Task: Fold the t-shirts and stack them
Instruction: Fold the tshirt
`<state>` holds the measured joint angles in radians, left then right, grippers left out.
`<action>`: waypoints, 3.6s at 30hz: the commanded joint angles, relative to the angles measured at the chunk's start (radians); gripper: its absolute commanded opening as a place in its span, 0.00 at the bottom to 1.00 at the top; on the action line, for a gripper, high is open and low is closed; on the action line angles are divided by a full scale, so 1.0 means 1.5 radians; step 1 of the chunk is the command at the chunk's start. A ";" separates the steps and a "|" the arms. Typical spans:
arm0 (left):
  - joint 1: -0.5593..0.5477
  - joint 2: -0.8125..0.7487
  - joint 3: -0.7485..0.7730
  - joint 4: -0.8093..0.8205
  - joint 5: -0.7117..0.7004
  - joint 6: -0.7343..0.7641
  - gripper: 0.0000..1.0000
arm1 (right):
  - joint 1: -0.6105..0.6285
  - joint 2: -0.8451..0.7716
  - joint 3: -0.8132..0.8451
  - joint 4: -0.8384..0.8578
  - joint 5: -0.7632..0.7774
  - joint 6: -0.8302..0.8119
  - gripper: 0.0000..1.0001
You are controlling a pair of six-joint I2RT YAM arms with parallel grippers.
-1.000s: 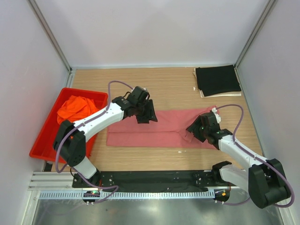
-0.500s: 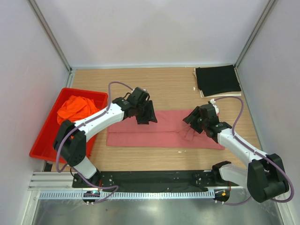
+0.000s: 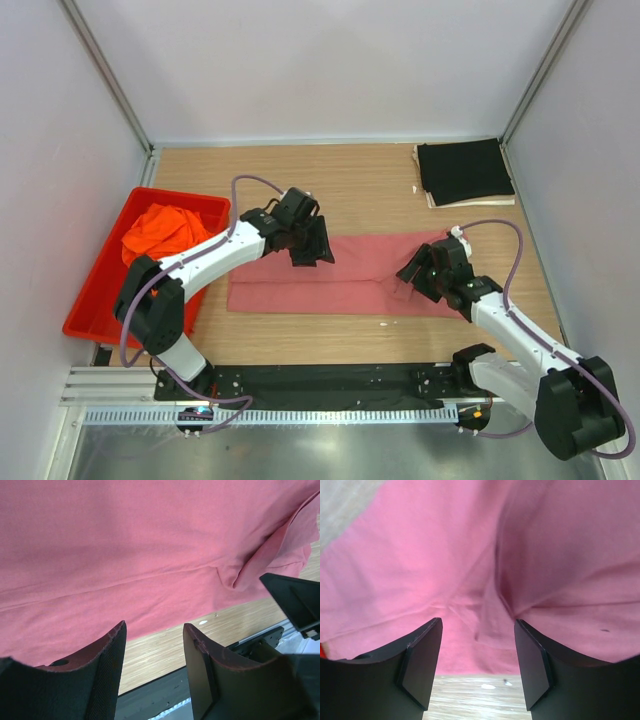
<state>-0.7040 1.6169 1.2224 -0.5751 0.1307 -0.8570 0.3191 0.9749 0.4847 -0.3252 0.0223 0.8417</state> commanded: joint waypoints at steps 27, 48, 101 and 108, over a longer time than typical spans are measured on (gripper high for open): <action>0.007 -0.001 0.016 0.006 -0.003 0.010 0.51 | 0.036 0.023 -0.038 0.086 -0.021 0.007 0.65; 0.010 -0.004 0.004 0.015 -0.001 0.009 0.51 | 0.065 0.109 0.049 0.153 -0.039 0.042 0.65; -0.166 0.345 0.169 0.278 0.014 -0.068 0.00 | -0.238 0.297 0.196 -0.106 0.162 -0.058 0.21; -0.161 0.295 0.120 0.220 -0.044 -0.066 0.01 | -0.241 0.242 0.144 -0.139 0.224 0.005 0.22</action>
<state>-0.9569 2.1242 1.4303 -0.1711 0.1471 -0.9688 -0.0444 1.4132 0.7197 -0.5175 0.2768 0.7902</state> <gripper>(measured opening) 0.002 0.212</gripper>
